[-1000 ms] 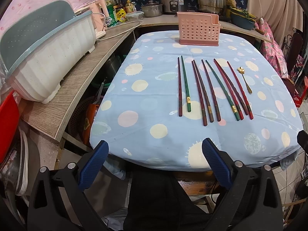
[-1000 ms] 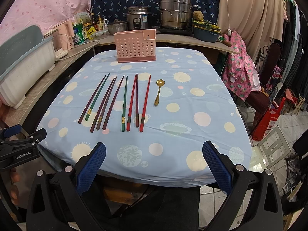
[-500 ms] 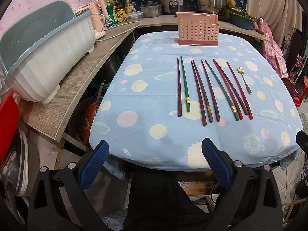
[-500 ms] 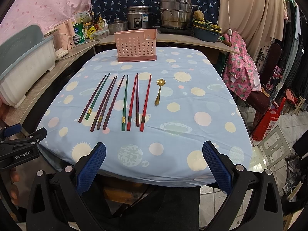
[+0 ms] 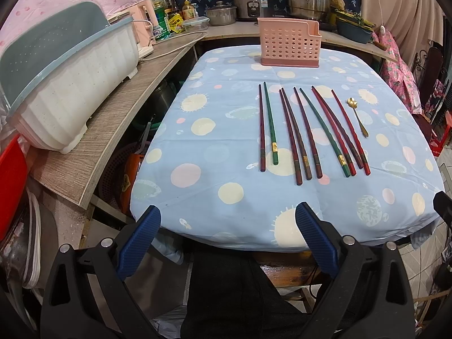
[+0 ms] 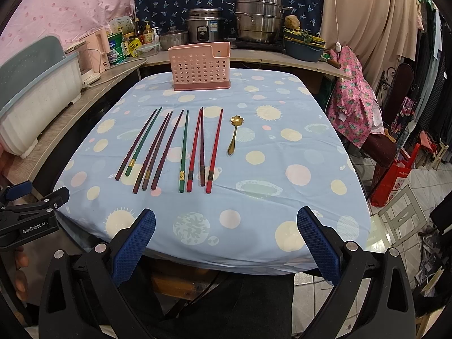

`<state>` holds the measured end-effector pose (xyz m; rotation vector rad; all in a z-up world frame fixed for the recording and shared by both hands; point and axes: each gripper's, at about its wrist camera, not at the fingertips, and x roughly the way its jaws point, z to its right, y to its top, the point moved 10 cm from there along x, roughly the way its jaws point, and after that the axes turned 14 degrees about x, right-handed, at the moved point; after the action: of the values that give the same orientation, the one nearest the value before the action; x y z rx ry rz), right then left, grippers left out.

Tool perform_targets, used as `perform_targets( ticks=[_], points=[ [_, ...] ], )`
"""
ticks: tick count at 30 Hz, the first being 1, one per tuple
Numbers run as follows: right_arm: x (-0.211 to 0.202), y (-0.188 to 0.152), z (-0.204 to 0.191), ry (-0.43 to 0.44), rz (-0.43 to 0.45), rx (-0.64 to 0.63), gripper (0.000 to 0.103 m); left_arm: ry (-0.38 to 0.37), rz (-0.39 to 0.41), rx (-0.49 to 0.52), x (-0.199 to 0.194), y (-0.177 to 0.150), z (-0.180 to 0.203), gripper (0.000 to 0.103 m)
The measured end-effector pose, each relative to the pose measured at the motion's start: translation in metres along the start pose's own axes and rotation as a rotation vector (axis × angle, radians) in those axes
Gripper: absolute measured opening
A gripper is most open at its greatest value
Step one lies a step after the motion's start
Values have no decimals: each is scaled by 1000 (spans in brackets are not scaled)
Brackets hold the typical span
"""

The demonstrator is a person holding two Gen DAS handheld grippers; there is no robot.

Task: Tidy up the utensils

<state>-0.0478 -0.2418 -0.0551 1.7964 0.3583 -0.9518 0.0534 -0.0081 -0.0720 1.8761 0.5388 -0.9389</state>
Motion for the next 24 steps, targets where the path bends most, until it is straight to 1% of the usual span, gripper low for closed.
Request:
perform_targets(
  ticks=[13,16,20,24],
  points=[
    [1,-1,0,0,-2,0,96,0,0,-2,1,0,-1,92],
    [1,-1,-1,2,-4,2,96,-4,-3,-5,0,1,4,92],
    [5,-4,1,8,-11,10,96,-19,-12,-20,7,4,8,92],
    [16,-1,6,9,-14,24,96,-37,-22,-50,21,9,2,91]
  ],
)
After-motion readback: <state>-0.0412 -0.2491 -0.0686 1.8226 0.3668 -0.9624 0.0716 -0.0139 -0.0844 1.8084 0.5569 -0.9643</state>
